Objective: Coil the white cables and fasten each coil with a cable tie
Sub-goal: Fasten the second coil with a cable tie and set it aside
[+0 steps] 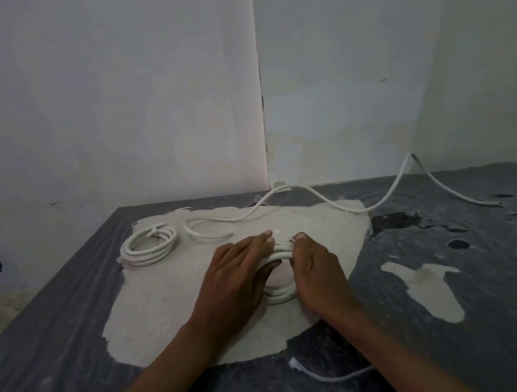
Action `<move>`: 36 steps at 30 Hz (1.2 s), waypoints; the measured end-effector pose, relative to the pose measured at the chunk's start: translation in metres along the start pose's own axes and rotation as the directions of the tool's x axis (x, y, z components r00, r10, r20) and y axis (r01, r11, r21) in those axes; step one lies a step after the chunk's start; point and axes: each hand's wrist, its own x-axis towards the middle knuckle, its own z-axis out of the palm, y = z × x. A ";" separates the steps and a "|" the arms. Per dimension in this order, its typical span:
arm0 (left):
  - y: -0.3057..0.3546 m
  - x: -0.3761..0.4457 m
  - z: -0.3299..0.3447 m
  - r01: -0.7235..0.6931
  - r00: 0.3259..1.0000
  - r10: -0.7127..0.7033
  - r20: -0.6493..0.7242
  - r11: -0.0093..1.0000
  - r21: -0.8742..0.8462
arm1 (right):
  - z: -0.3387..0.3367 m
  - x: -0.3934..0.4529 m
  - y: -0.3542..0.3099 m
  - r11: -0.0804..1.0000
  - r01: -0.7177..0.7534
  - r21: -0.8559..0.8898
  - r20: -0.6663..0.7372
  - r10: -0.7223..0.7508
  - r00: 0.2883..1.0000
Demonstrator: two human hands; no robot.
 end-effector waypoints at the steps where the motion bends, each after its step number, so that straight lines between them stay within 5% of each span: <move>1: 0.000 0.000 0.000 -0.001 1.000 0.001 -0.009 1.000 0.004 | 0.000 -0.001 0.000 1.000 0.003 0.004 -0.005 -0.003 1.000; 8: -0.003 -0.009 -0.001 0.028 0.999 -0.028 -0.039 1.000 -0.006 | 0.008 -0.011 -0.001 0.987 0.071 -0.145 0.003 -0.072 0.997; 16: -0.007 -0.012 -0.005 -0.035 0.997 0.040 -0.059 0.996 0.079 | -0.001 -0.003 -0.015 0.991 -0.085 0.104 0.195 0.064 0.979; 23: -0.010 -0.003 0.000 -0.106 0.989 0.115 -0.089 0.989 0.105 | -0.013 0.000 -0.015 0.990 -0.104 0.093 0.267 0.076 0.961; 28: -0.007 -0.004 -0.002 -0.080 0.992 0.089 -0.094 0.992 0.098 | -0.023 0.013 -0.011 0.946 -0.212 0.246 0.255 0.148 0.956; 32: -0.009 -0.005 -0.004 -0.053 0.993 0.061 -0.097 0.995 0.080 | -0.039 0.024 -0.012 0.753 -0.280 0.595 0.151 0.237 0.960; 36: -0.008 -0.004 -0.004 -0.034 0.995 0.039 -0.096 0.998 0.050 | -0.045 0.034 -0.021 0.468 -0.338 0.817 0.275 0.199 0.940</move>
